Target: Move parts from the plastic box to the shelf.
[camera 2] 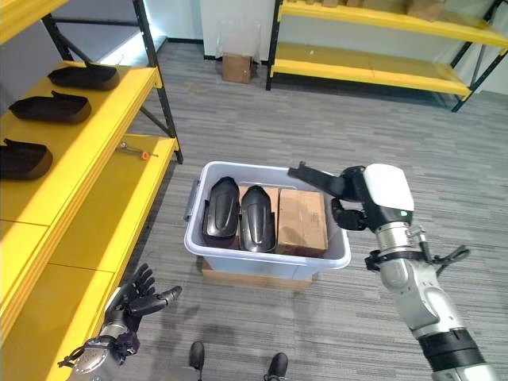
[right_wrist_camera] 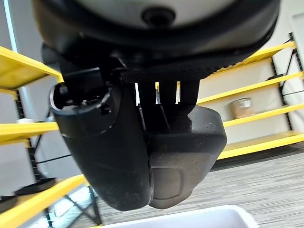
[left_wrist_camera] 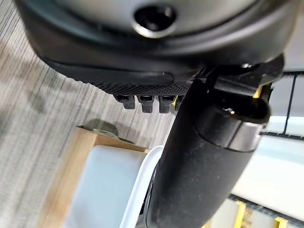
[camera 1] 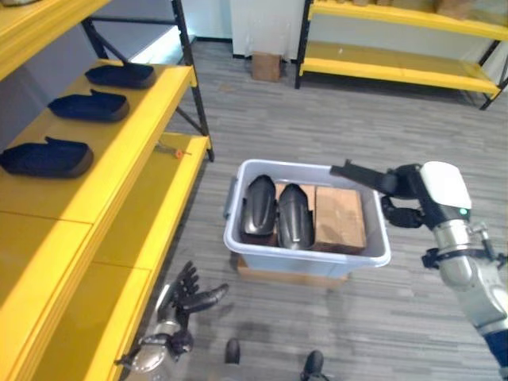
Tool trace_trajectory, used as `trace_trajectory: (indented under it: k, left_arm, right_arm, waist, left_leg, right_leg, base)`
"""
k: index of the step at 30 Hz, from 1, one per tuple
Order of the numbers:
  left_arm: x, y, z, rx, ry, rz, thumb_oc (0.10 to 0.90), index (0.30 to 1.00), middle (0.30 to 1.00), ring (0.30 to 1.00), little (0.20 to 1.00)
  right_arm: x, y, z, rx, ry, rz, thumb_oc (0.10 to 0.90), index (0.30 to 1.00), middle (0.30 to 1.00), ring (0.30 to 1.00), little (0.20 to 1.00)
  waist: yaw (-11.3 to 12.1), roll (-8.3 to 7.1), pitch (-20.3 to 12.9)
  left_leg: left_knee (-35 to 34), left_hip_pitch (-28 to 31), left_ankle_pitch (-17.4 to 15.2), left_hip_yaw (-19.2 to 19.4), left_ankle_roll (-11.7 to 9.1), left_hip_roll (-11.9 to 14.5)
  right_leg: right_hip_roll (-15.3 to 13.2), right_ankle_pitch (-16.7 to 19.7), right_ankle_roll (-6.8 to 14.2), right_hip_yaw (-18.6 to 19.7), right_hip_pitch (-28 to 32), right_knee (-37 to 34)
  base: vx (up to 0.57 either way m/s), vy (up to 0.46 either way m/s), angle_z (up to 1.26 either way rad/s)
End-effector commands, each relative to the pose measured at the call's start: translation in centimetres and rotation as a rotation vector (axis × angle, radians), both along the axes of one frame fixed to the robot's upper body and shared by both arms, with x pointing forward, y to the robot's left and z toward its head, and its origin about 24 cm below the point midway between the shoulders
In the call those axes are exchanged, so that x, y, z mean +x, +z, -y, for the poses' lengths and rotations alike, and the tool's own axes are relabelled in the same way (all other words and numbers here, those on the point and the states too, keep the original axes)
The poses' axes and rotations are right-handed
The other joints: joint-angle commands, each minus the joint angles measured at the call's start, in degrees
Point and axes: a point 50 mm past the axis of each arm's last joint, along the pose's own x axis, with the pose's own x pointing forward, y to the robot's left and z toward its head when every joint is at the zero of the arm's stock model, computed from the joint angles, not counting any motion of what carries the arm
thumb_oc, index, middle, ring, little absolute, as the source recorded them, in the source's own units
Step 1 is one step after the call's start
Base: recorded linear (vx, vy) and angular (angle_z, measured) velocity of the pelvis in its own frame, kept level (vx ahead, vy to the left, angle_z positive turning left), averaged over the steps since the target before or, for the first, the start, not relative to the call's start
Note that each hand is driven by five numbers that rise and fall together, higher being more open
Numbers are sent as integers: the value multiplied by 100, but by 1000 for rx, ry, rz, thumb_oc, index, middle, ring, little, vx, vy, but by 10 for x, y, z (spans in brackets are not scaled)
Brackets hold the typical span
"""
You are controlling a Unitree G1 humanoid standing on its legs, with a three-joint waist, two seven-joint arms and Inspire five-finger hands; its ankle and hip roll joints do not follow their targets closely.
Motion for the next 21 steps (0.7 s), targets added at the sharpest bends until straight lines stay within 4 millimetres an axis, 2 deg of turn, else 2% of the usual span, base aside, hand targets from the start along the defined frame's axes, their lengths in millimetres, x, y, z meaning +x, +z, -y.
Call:
trace_trajectory:
  k: [1,3,4,5,7,8,10,13,14,16,19,20,21]
  left_arm:
    - [15,13,7,0,-28,108,900,1000,1000,1000,1000]
    - [18,13,13,-16,-38,117,900,1000,1000,1000,1000]
    - [22,14,15,-14,-42,124,900,1000,1000,1000,1000]
    - [25,15,18,-17,-46,129,900,1000,1000,1000,1000]
    - [30,15,21,-21,-52,136,900,1000,1000,1000,1000]
    - [33,17,21,-17,-48,144,900,1000,1000,1000,1000]
    - [35,17,22,-21,-44,148,900,1000,1000,1000,1000]
    - [33,14,24,-28,-42,139,900,1000,1000,1000,1000]
    - [34,14,26,-27,-52,137,900,1000,1000,1000,1000]
    - [34,14,28,-29,-68,136,900,1000,1000,1000,1000]
    - [33,13,29,-29,-73,132,900,1000,1000,1000,1000]
    - [34,13,29,-24,-76,132,900,1000,1000,1000,1000]
    - [36,16,27,-14,-78,142,900,1000,1000,1000,1000]
  right_arm:
    - [17,88,-31,-16,167,362,400,300,300,300,300]
    - [20,98,-37,-30,195,386,400,300,300,300,300]
    - [20,102,-37,-34,195,401,400,300,300,300,300]
    - [19,104,-35,-39,190,411,400,300,300,300,300]
    - [17,106,-30,-50,167,427,400,300,300,300,300]
    - [16,106,-26,-54,148,434,400,300,300,300,300]
    - [13,103,-20,-56,119,434,400,300,300,300,300]
    - [5,94,-9,-42,79,413,400,300,300,300,300]
    - [1,90,-1,-34,44,413,400,300,300,300,300]
    - [-3,89,4,-34,21,413,400,300,300,300,300]
    - [-3,86,5,-30,13,403,400,300,300,300,300]
    - [-3,83,5,-21,11,395,400,300,300,300,300]
    - [-4,79,7,-6,-4,383,400,300,300,300,300]
  waist:
    - [341,-22,-529]
    - [421,21,-457]
    - [403,51,-399]
    - [362,55,-354]
    - [228,37,-340]
    - [129,22,-362]
    - [46,18,-386]
    - [11,40,-416]
    - [-105,88,-492]
    - [-138,166,-628]
    - [-131,186,-674]
    - [-96,203,-693]
    - [-41,137,-730]
  left_leg:
    - [-118,-296,522,-192,-150,462]
    - [-229,-486,879,-263,-314,557]
    - [-228,-626,1085,-212,-391,627]
    - [-216,-730,1179,-41,-379,678]
    - [-201,-756,1183,575,-311,868]
    - [-152,-712,1188,969,-394,1018]
    - [15,-598,1129,1291,-460,1221]
    - [286,-438,994,1434,-511,1375]
    - [156,-311,1043,1865,-545,1506]
    - [-148,-164,1051,2159,-550,1503]
    - [-192,-137,987,2111,-520,1429]
    - [-191,-137,954,2089,-502,1365]
    - [-173,-137,849,2048,-419,1227]
  right_leg:
    - [178,-1116,34,-92,-53,642]
    - [291,-1099,-11,-251,-60,525]
    - [305,-1126,-43,-372,-51,528]
    - [282,-1131,-65,-491,-78,551]
    - [208,-1136,-89,-744,-97,553]
    - [172,-1191,-71,-833,-59,516]
    - [125,-1169,-88,-999,-25,472]
    - [-19,-1133,-87,-1304,67,494]
    - [-123,-1118,-69,-1591,120,551]
    - [-195,-1103,4,-1853,195,587]
    - [-244,-1066,62,-1920,227,617]
    - [-301,-1035,87,-1951,242,651]
    - [-471,-988,135,-2056,323,737]
  base:
    - [-154,-178,-10]
    - [-159,-140,19]
    - [-145,-64,37]
    - [-152,-40,44]
    - [-101,-36,109]
    - [-40,-40,136]
    - [-45,6,103]
    - [-47,113,70]
    - [-29,196,92]
    - [5,188,123]
    - [29,126,76]
    - [83,210,41]
    - [110,287,36]
